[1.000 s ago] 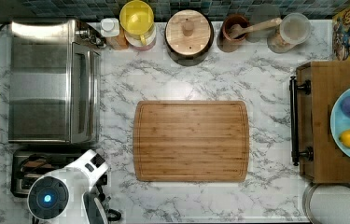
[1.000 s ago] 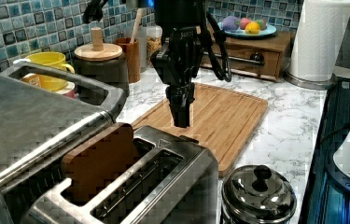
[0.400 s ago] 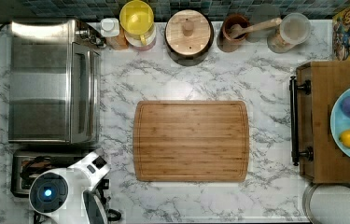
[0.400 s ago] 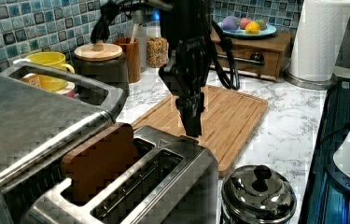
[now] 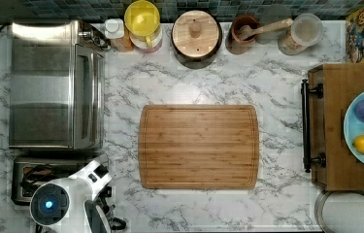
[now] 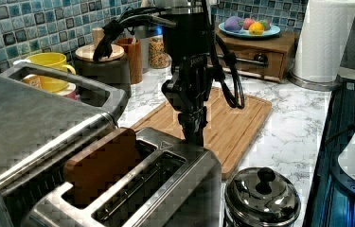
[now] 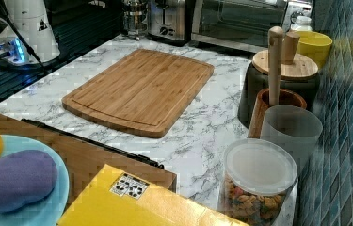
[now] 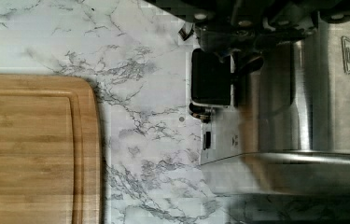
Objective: Turn on the toaster.
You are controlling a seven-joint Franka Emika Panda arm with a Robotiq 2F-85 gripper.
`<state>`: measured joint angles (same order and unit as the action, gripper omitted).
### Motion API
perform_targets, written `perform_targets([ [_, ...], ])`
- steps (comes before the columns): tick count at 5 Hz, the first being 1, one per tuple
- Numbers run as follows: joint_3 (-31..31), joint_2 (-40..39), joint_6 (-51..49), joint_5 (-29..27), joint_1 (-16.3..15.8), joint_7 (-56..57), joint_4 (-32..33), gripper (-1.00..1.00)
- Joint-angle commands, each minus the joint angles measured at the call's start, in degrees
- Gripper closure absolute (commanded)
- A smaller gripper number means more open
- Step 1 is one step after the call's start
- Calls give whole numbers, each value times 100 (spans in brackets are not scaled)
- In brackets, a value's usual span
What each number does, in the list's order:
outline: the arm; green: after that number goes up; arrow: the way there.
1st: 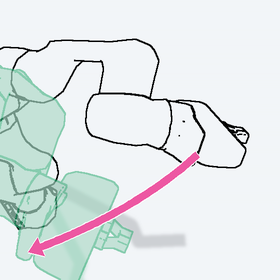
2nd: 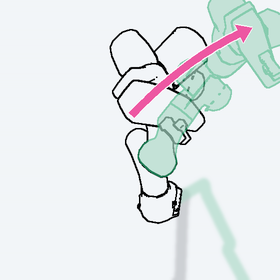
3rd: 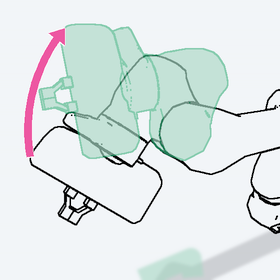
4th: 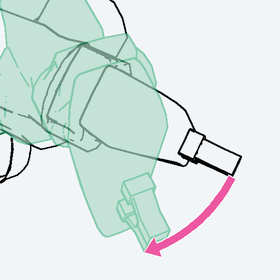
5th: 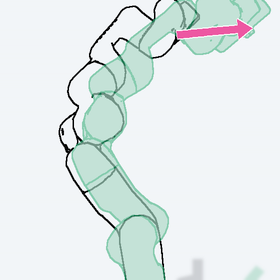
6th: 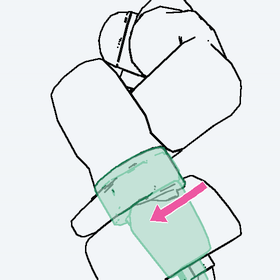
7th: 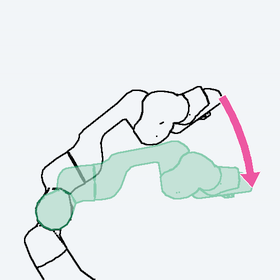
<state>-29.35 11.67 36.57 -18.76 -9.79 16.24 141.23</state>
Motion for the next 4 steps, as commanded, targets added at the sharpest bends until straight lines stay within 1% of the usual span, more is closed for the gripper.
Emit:
perform_targets([
  [1,341,-632,44,463,397,-723,138,100],
  [2,482,-812,98,398,520,-538,239,100],
  [3,500,-870,280,-20,437,-79,357,100],
  [4,332,-1118,600,-65,378,-22,425,100],
])
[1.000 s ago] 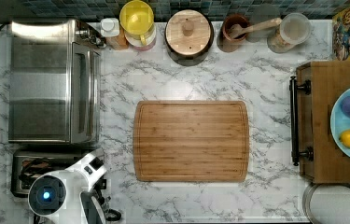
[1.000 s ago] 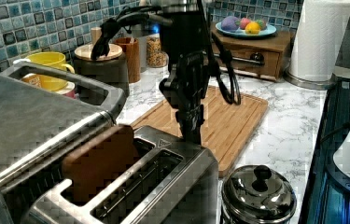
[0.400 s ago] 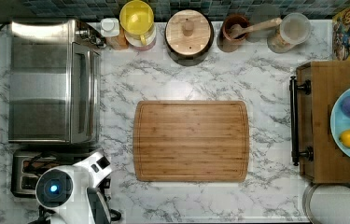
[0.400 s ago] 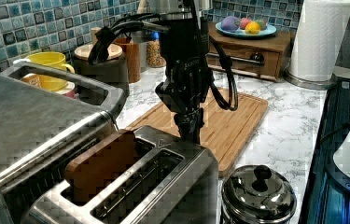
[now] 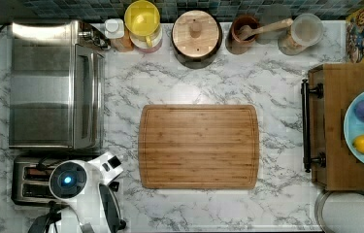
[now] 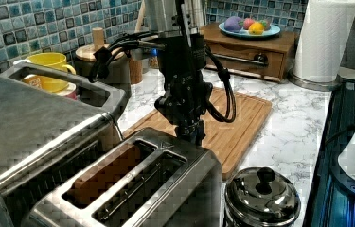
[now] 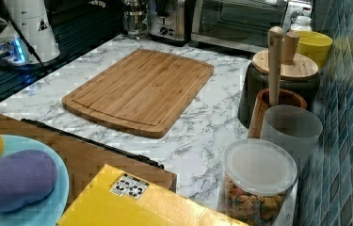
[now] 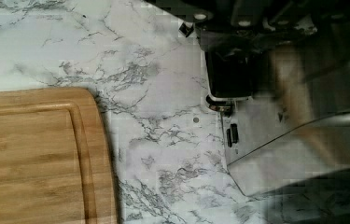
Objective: Turn on the toaster.
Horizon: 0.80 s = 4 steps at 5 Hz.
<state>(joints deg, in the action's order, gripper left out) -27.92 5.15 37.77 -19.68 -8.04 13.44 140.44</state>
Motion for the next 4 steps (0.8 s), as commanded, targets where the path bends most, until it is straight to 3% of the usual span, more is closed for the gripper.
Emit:
perform_targets([
  [1,278,-751,580,76,296,317,696,100],
  [2,500,-1121,836,31,466,494,950,100],
  [4,706,-1136,1339,-780,687,1474,1631,100],
])
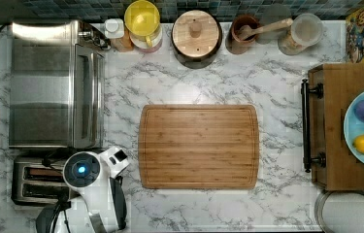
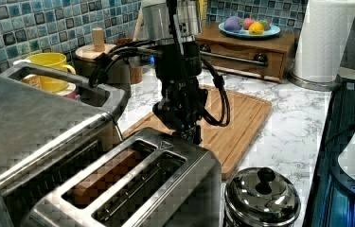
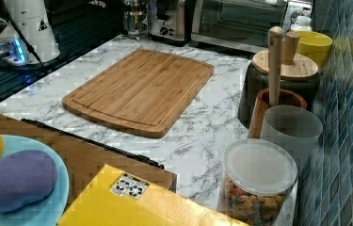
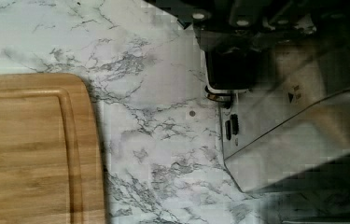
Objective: Turn on the toaster.
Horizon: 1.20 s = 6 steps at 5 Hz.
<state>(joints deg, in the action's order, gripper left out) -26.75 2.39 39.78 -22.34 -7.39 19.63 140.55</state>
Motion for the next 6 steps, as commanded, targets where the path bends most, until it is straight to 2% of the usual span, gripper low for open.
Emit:
perform_targets([
  [1,593,-1009,1245,-663,483,1093,1791,100],
  [2,571,-1165,1373,-956,268,1314,1781,100],
  [3,443,-1329,1561,-867,72,1236,1779,100],
  [6,480,-1326,1557,-879,32,1245,1780,100],
])
